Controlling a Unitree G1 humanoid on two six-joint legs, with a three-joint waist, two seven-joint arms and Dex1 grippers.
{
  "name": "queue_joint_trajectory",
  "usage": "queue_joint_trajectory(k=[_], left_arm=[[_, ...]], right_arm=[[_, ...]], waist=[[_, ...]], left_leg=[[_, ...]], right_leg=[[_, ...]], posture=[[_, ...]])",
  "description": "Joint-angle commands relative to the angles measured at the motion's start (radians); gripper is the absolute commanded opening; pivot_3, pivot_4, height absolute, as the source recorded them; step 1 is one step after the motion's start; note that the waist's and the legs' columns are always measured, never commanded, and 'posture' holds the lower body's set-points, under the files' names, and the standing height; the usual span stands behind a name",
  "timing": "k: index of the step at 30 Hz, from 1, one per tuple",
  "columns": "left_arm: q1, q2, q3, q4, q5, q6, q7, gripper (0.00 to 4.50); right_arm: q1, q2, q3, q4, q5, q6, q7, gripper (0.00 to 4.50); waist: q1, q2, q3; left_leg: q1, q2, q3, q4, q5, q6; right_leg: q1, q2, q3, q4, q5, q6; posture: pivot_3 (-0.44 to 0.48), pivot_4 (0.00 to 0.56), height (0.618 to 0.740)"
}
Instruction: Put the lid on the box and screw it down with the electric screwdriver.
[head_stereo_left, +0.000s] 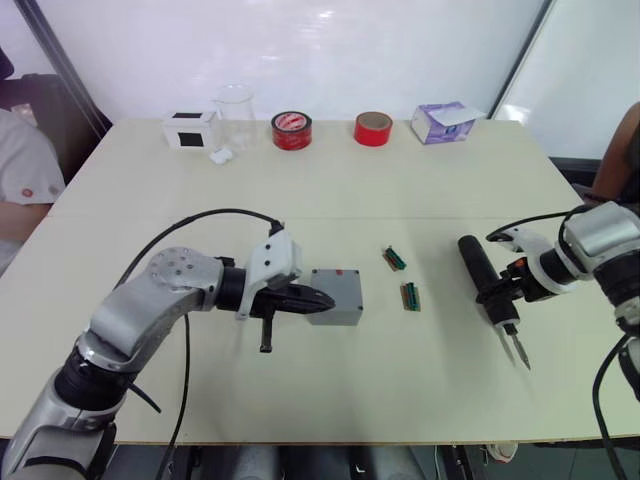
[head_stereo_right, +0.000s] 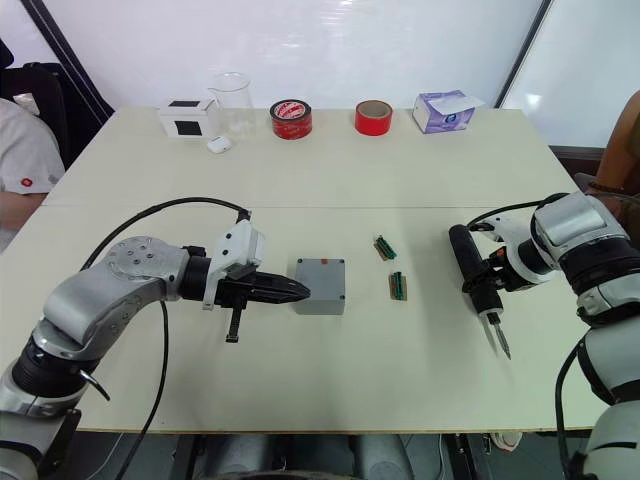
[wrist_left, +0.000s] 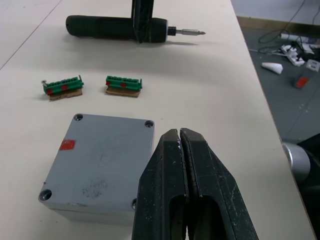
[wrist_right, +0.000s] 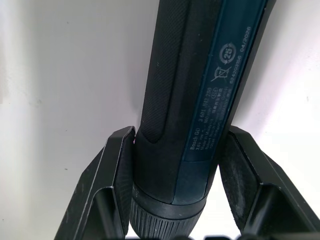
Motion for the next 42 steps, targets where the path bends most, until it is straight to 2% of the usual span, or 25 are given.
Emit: queue_joint_trajectory(k=[1, 5, 8, 9, 12, 14, 15, 17, 19, 21, 23, 29, 36, 42], left_arm=[[-0.026, -0.010, 0.063, 0.063, -0.015, -0.018, 0.010, 0.00], [-0.058, -0.017, 0.078, 0.159, -0.008, -0.037, -0.005, 0.00], [-0.085, -0.015, 0.058, 0.218, 0.014, -0.061, -0.030, 0.00], [-0.093, -0.015, 0.053, 0.235, 0.020, -0.068, -0.038, 0.00], [-0.118, -0.019, 0.035, 0.281, 0.039, -0.085, -0.060, 0.00], [-0.136, -0.030, 0.022, 0.308, 0.050, -0.093, -0.073, 0.00], [-0.144, -0.038, 0.016, 0.321, 0.056, -0.098, -0.075, 0.00], [-0.158, -0.054, 0.007, 0.343, 0.070, -0.105, -0.080, 0.00], [-0.170, -0.086, -0.021, 0.361, 0.090, -0.114, -0.078, 0.00], [-0.169, -0.099, -0.063, 0.371, 0.132, -0.145, -0.086, 0.00], [-0.165, -0.100, -0.100, 0.388, 0.182, -0.184, -0.094, 0.00], [-0.154, -0.131, -0.147, 0.404, 0.237, -0.231, -0.099, 0.00], [-0.146, -0.163, -0.162, 0.453, 0.306, -0.286, -0.065, 0.00], [-0.151, -0.188, -0.148, 0.469, 0.307, -0.284, -0.060, 0.00]], right_arm=[[-0.055, 0.026, -0.152, 0.075, -0.043, -0.129, -0.094, 1.89], [-0.111, 0.085, -0.536, 0.062, 0.079, -0.171, -0.262, 1.89], [0.000, 0.214, -0.921, -0.209, 0.186, -0.251, -0.491, 1.89], [0.036, 0.268, -1.010, -0.310, 0.209, -0.245, -0.559, 1.89], [0.089, 0.442, -1.195, -0.554, 0.286, -0.105, -0.740, 1.89], [0.095, 0.605, -1.308, -0.722, 0.440, -0.108, -0.814, 1.89], [0.116, 0.657, -1.311, -0.808, 0.481, -0.126, -0.825, 1.89], [0.178, 0.700, -1.232, -0.945, 0.484, -0.154, -0.832, 1.89], [0.268, 0.745, -1.095, -1.074, 0.469, -0.232, -0.791, 1.89], [0.352, 0.768, -0.981, -1.141, 0.416, -0.342, -0.759, 1.89], [0.435, 0.746, -0.890, -1.176, 0.359, -0.449, -0.703, 1.89], [0.558, 0.727, -0.774, -1.199, 0.326, -0.570, -0.659, 1.89], [0.610, 0.688, -0.701, -1.163, 0.256, -0.664, -0.651, 1.89], [0.636, 0.686, -0.670, -1.118, 0.220, -0.721, -0.648, 1.89]], waist=[[-0.003, 0.000, 0.000], [-0.003, 0.009, 0.006], [0.001, 0.008, 0.006], [0.003, 0.009, 0.006], [0.010, 0.009, 0.006], [0.008, 0.009, 0.006], [0.006, 0.009, 0.006], [0.005, 0.010, 0.005], [0.005, 0.010, 0.005], [0.002, 0.010, 0.005], [0.001, 0.010, 0.005], [0.003, 0.010, 0.005], [0.003, 0.009, 0.005], [0.004, 0.009, 0.005]], left_leg=[[0.000, 0.000, 0.000, 0.000, 0.000, 0.000], [0.000, -0.001, 0.004, 0.000, 0.000, -0.001], [-0.002, 0.000, 0.005, -0.001, 0.000, -0.001], [-0.002, 0.000, 0.004, -0.002, 0.000, -0.001], [-0.003, 0.001, 0.003, -0.010, 0.001, -0.002], [-0.004, 0.001, 0.003, -0.013, 0.002, -0.004], [-0.004, 0.001, 0.003, -0.013, 0.003, -0.005], [-0.012, 0.000, 0.003, -0.013, 0.005, -0.008], [-0.015, -0.001, 0.003, -0.012, 0.006, -0.011], [-0.015, -0.002, 0.003, -0.012, 0.006, -0.011], [-0.014, -0.002, 0.003, -0.012, 0.006, -0.011], [-0.013, -0.002, 0.002, -0.011, 0.007, -0.012], [-0.013, -0.002, 0.001, -0.011, 0.007, -0.012], [-0.011, -0.002, 0.001, -0.011, 0.007, -0.012]], right_leg=[[0.000, 0.000, 0.000, 0.000, 0.000, 0.000], [-0.003, -0.001, 0.004, 0.000, 0.002, -0.001], [-0.005, 0.001, 0.005, 0.002, 0.004, 0.002], [-0.006, 0.002, 0.005, 0.002, 0.004, 0.002], [-0.009, 0.002, 0.003, 0.001, 0.003, 0.001], [-0.010, 0.001, 0.002, 0.002, 0.002, 0.001], [-0.010, 0.001, 0.002, 0.002, 0.002, 0.001], [-0.018, -0.001, 0.003, 0.002, 0.003, 0.002], [-0.020, -0.002, 0.003, 0.003, 0.003, 0.002], [-0.020, -0.001, 0.002, 0.002, 0.003, 0.002], [-0.019, -0.001, 0.002, 0.001, 0.003, 0.002], [-0.019, -0.001, 0.002, 0.002, 0.004, 0.002], [-0.018, -0.001, 0.002, 0.002, 0.003, 0.002], [-0.016, -0.001, 0.002, 0.002, 0.003, 0.002]], posture=[[0.000, 0.150, 0.740], [0.000, 0.150, 0.740], [0.000, 0.150, 0.740], [0.000, 0.150, 0.740], [0.000, 0.150, 0.740], [0.000, 0.150, 0.740], [0.000, 0.150, 0.740], [0.000, 0.150, 0.740], [0.000, 0.150, 0.740], [0.000, 0.150, 0.740], [0.000, 0.150, 0.740], [0.000, 0.150, 0.740], [0.000, 0.150, 0.740], [0.000, 0.150, 0.740]])
